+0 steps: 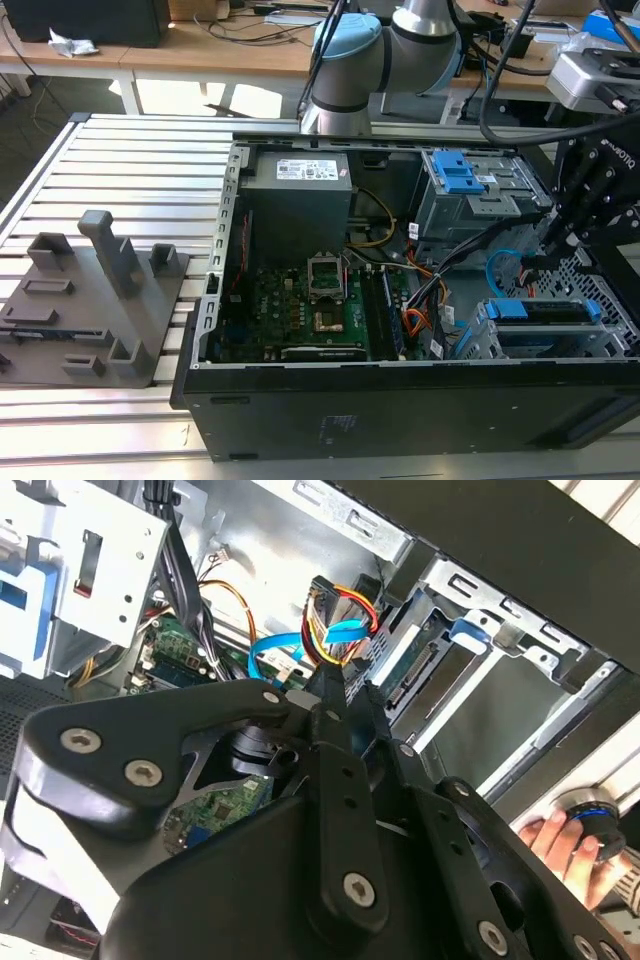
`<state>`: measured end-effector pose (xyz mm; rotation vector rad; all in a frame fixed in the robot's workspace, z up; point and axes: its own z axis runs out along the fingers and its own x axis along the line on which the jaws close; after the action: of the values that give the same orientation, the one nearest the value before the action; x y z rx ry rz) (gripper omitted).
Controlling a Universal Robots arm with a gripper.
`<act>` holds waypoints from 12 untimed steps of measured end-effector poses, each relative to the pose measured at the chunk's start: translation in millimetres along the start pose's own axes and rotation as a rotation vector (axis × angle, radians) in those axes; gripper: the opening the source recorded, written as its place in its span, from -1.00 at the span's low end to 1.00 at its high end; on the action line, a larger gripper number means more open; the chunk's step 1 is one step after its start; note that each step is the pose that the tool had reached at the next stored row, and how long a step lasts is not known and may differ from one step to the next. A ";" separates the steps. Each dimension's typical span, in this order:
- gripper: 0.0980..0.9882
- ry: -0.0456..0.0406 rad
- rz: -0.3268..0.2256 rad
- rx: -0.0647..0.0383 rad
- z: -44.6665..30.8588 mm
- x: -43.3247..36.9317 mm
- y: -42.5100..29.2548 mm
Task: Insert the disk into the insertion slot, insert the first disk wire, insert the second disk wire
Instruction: 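Insert the first disk wire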
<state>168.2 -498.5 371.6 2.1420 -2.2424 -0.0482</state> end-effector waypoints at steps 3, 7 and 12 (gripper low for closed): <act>-0.68 -0.0021 0.042 0.000 3.7 0.0 -0.2; -0.68 -0.0024 0.071 0.000 11.9 -0.9 -0.3; -0.68 0.0093 0.073 0.001 17.3 -0.6 -0.2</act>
<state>167.6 -498.0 354.3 2.0544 -2.3131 -0.0352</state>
